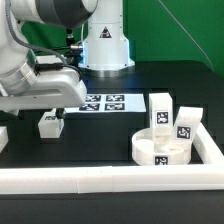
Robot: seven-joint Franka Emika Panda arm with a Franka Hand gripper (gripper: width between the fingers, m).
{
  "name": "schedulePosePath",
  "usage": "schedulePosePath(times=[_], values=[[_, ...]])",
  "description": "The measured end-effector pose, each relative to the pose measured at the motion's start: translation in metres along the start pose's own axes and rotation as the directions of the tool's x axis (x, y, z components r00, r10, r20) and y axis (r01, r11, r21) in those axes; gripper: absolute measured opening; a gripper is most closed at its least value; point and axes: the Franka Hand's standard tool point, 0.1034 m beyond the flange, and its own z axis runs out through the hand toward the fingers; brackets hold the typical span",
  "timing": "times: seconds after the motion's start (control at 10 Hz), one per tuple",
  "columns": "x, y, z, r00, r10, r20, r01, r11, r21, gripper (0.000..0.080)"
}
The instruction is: Assemble stool
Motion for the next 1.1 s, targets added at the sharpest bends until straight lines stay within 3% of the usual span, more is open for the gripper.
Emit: schedulePosePath(times=[0.1, 0.3, 0.5, 0.8, 1.1], values=[[-0.002, -0.002, 0.001, 0.997, -0.001, 0.076, 0.0, 1.0, 0.011, 0.0649], [0.0, -0.01, -0.005, 0.976, -0.021, 0.215, 0.02, 1.0, 0.008, 0.0649], [0.005, -0.008, 0.001, 0.947, -0.011, 0.321, 0.008, 1.0, 0.008, 0.0649], [0.006, -0.01, 0.009, 0.934, 0.039, 0.356, -0.015, 0.998, -0.068, 0.0649], [0.012, -0.019, 0.018, 0.936, 0.016, 0.351, 0.014, 0.996, -0.083, 0.0649]])
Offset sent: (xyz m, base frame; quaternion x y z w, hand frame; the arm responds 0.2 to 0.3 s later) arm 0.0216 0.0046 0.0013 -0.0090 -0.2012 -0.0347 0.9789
